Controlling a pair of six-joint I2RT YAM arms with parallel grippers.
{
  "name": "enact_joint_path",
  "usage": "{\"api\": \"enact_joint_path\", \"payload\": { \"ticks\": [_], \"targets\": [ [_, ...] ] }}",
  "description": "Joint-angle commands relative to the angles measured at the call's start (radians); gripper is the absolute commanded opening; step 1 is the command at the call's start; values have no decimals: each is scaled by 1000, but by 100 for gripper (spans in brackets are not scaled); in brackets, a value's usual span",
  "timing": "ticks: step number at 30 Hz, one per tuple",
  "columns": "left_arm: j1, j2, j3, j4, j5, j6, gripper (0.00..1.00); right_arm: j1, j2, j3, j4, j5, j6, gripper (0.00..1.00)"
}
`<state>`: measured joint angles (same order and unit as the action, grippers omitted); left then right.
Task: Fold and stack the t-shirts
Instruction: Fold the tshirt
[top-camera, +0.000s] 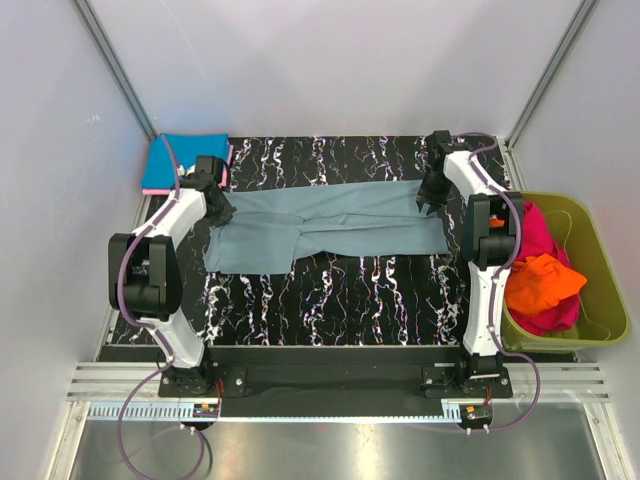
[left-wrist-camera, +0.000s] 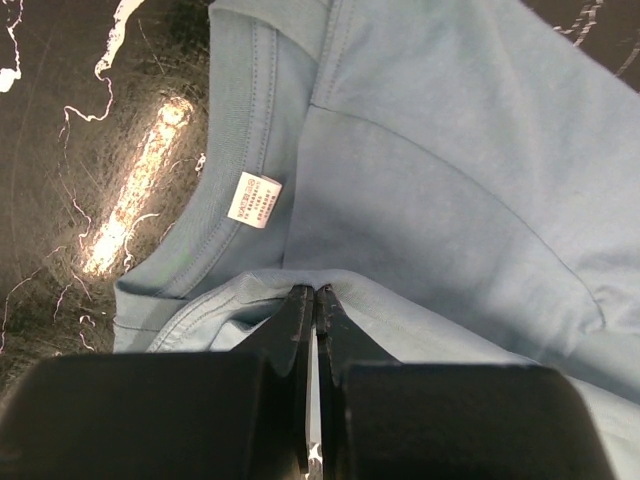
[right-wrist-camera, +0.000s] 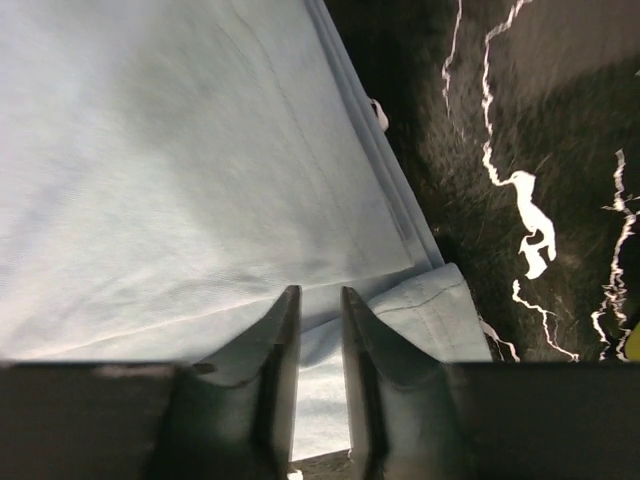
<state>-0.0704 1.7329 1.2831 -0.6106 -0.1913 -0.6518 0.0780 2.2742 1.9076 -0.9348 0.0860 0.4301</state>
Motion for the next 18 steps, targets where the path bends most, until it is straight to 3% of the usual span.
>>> {"api": "enact_joint_path", "payload": {
  "ticks": [1,5,8,9,10,13,18],
  "targets": [
    [15,8,42,40,-45,3,0,-6,-18,79,-22,1,-14,33],
    [21,19,36,45,-31,33,1,-11,-56,90,-53,9,-27,42],
    [21,-8,24,58,10,67,21,-11,-111,47,-56,5,-33,45],
    [21,-27,7,67,16,73,36,-11,-143,6,-56,-5,-31,45],
    [21,-45,-1,72,15,83,43,-12,-162,-17,-56,-11,-33,45],
    [20,-125,-34,69,9,115,55,-11,-226,-123,-50,-28,-37,45],
    [18,-306,-126,66,48,127,56,-12,-283,-306,8,-72,-53,43]
  ]
}}
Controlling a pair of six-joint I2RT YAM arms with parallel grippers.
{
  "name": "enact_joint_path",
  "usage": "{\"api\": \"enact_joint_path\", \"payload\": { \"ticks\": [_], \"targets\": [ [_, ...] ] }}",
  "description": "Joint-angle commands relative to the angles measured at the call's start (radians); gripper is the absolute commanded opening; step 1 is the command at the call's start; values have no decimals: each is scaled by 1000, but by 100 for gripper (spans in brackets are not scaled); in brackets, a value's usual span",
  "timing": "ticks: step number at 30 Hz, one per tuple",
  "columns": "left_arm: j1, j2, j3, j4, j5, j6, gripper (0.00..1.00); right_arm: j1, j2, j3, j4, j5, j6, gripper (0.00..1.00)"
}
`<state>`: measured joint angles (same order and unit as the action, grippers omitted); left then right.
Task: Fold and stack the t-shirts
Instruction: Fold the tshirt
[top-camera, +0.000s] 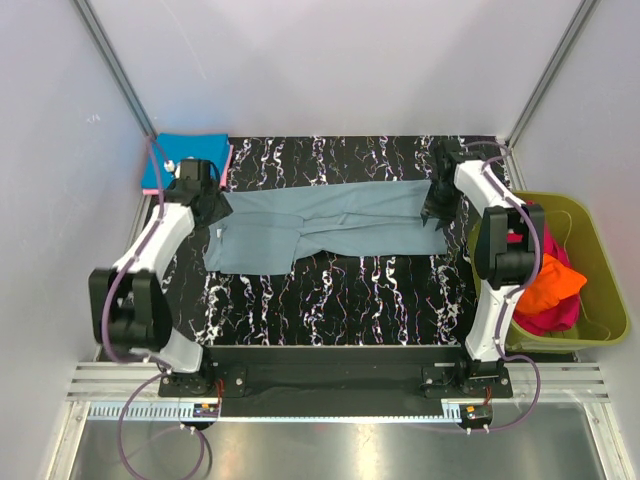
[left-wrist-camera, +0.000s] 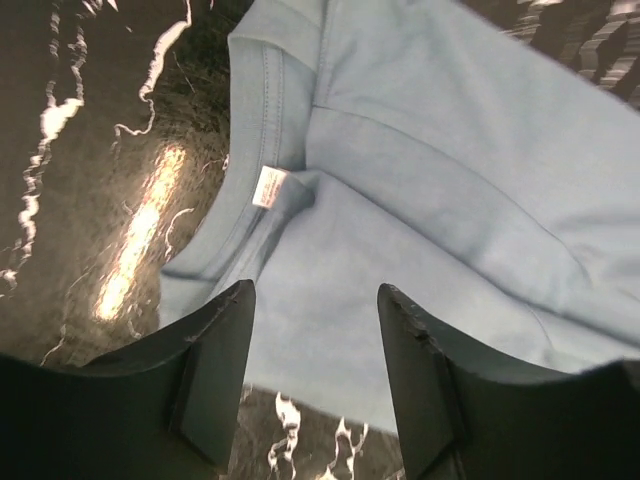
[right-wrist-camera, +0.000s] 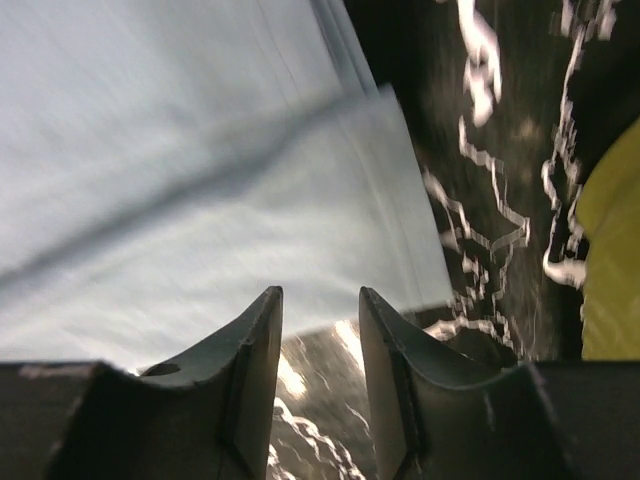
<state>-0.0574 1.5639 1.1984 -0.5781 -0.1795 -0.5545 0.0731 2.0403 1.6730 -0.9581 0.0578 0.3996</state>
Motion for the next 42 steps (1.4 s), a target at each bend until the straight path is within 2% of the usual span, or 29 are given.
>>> {"api": "enact_joint_path", "payload": {
  "ticks": [1,7,10,15,19,23,24,27,29,30,31,32,34,35,39,40,42],
  "targets": [
    [7,-162,-65,37,49,22,56,-7,-51,-91,44,-46,-21,43],
    [8,-286,-235,58,121,24,43,-13,-3,-142,133,14,-7,37],
    [7,-344,-258,38,126,18,43,-22,41,-113,107,137,-16,35],
    [8,-381,-301,-12,139,-19,45,-58,34,-102,85,209,-42,37],
    [8,-393,-355,-45,173,-76,46,-41,-38,-96,94,111,-36,43],
    [22,-412,-414,-62,225,-139,46,25,-130,-79,94,19,-41,55],
    [27,-422,-422,-59,239,-142,46,42,-162,-78,97,-54,-35,60],
    [33,-427,-439,-33,242,-127,48,118,-206,-96,146,-258,22,65],
    [48,-413,-448,0,279,-98,53,209,-221,-154,241,-344,54,69],
    [56,-404,-448,17,299,-90,58,232,-230,-185,290,-454,121,70],
    [56,-375,-448,18,301,-79,59,272,-233,-226,415,-510,172,70],
    [70,-361,-450,23,305,-71,59,293,-238,-310,483,-553,218,70],
    [87,-320,-453,44,330,-61,59,347,-239,-370,620,-602,304,70],
    [87,-306,-453,49,328,-53,58,399,-236,-403,645,-604,320,70],
    [94,-257,-468,76,328,-42,51,470,-221,-478,791,-613,433,67],
    [97,-252,-473,84,328,-41,51,481,-210,-495,856,-624,455,66],
    [99,-252,-484,107,319,-38,51,517,-175,-493,880,-622,484,63]
  ]
}}
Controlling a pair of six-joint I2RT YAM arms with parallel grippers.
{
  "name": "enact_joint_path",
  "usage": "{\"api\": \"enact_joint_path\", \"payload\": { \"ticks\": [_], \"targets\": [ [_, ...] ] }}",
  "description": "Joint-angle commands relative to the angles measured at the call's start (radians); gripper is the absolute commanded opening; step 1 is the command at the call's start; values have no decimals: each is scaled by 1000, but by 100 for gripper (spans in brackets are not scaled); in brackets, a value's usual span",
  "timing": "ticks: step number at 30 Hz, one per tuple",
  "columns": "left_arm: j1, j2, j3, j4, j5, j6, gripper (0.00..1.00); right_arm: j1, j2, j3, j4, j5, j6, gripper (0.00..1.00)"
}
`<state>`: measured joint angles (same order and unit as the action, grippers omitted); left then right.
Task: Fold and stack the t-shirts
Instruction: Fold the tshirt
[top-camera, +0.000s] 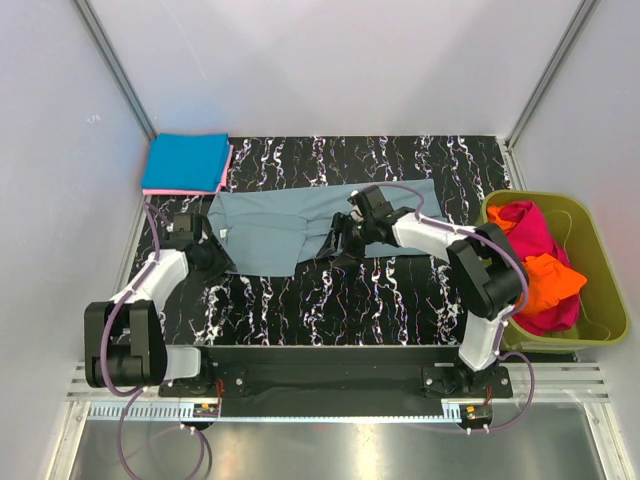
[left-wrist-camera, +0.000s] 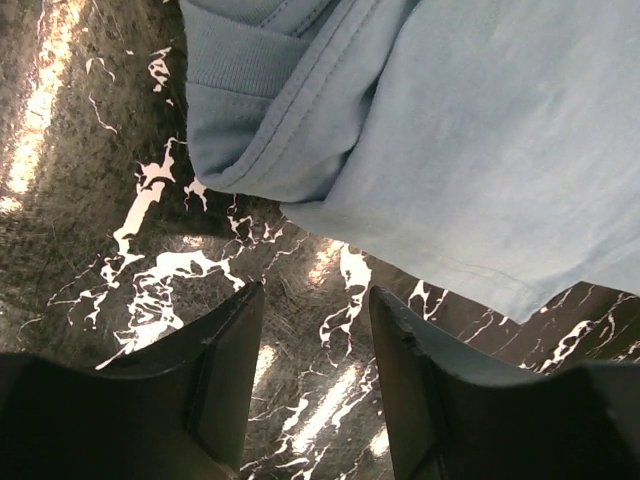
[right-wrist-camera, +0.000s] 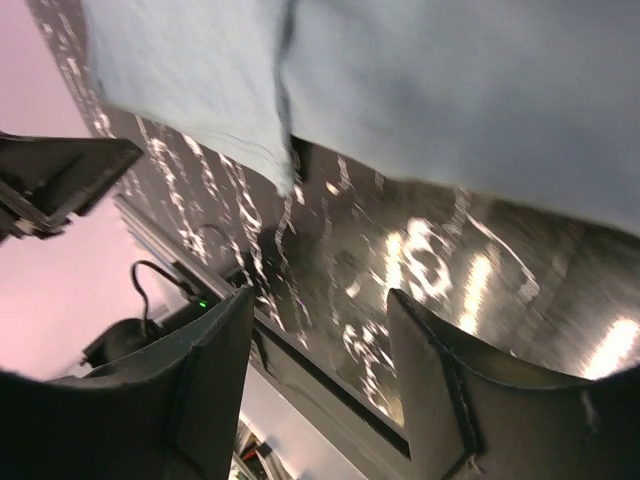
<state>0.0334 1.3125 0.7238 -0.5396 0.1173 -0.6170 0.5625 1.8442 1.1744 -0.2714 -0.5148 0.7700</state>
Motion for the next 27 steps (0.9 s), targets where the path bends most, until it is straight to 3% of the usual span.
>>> {"api": "enact_joint_path", "payload": {
  "ticks": [1,7,13,27],
  "targets": [
    [8,-1,-18,76,19,33,51,40,36,14,210,-50,120,62],
    [16,51,-20,127,28,49,53,106,136,51,245,-17,182,54],
    [23,86,-17,170,42,49,53,138,207,64,264,-2,219,52],
    [28,120,-34,224,58,30,42,188,274,94,261,77,276,44]
  ]
}}
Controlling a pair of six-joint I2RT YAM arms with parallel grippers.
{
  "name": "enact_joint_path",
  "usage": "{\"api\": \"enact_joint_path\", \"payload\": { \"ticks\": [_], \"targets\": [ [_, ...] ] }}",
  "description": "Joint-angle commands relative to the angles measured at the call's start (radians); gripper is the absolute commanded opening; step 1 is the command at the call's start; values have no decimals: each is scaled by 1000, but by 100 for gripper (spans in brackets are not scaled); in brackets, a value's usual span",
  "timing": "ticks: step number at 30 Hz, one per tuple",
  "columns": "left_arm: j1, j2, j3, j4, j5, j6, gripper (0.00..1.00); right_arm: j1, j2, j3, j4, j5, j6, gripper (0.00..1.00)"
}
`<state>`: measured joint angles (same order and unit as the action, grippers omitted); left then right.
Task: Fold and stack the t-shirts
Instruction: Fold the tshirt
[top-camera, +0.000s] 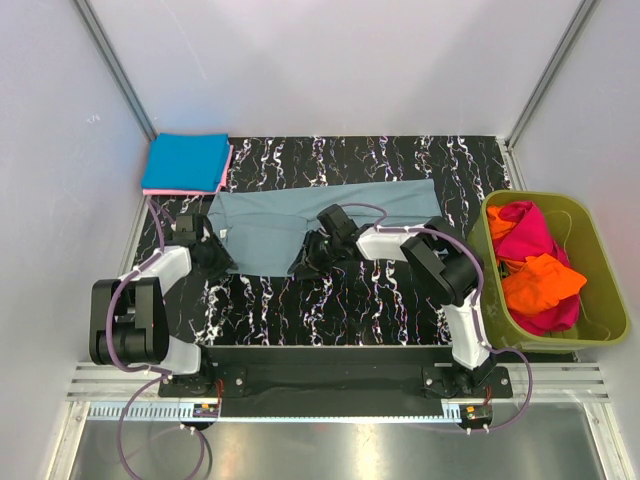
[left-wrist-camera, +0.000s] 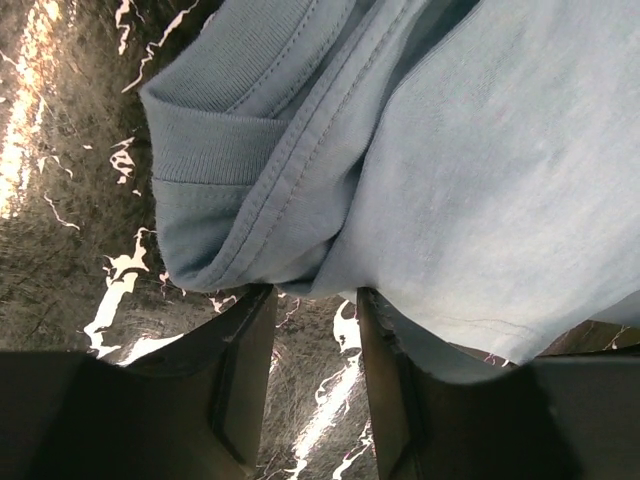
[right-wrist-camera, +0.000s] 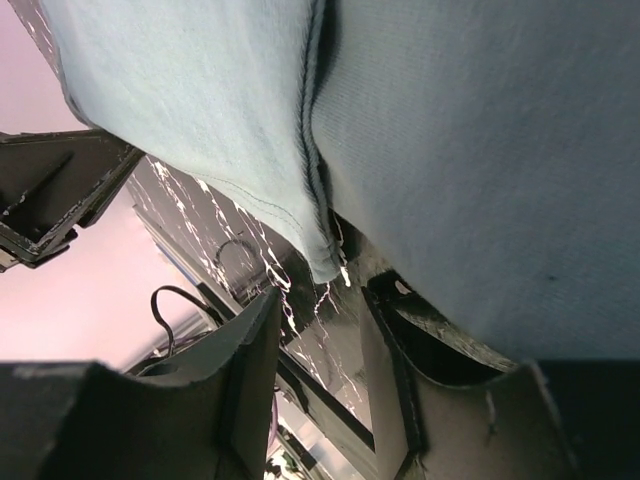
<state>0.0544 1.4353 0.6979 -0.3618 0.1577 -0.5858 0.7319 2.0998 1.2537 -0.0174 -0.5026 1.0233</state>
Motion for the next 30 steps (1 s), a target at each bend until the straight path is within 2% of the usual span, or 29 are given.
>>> {"api": "enact_joint_path", "payload": {
  "ticks": [1,9,16,17,20,30],
  "targets": [
    [7,-9,-9,44,19,-3,41,18,20,12,2,71,26,44],
    [10,-21,0,34,32,1,28,21,81,61,0,81,23,43],
    [13,-50,22,11,39,6,12,20,78,90,-1,70,9,24],
    [13,-61,25,6,42,3,10,21,66,92,-1,56,6,15],
    [12,-88,34,-11,58,-16,1,21,34,104,-16,49,-12,4],
    [13,-168,138,-51,74,-60,0,17,-40,236,-168,30,-92,0]
  ]
}}
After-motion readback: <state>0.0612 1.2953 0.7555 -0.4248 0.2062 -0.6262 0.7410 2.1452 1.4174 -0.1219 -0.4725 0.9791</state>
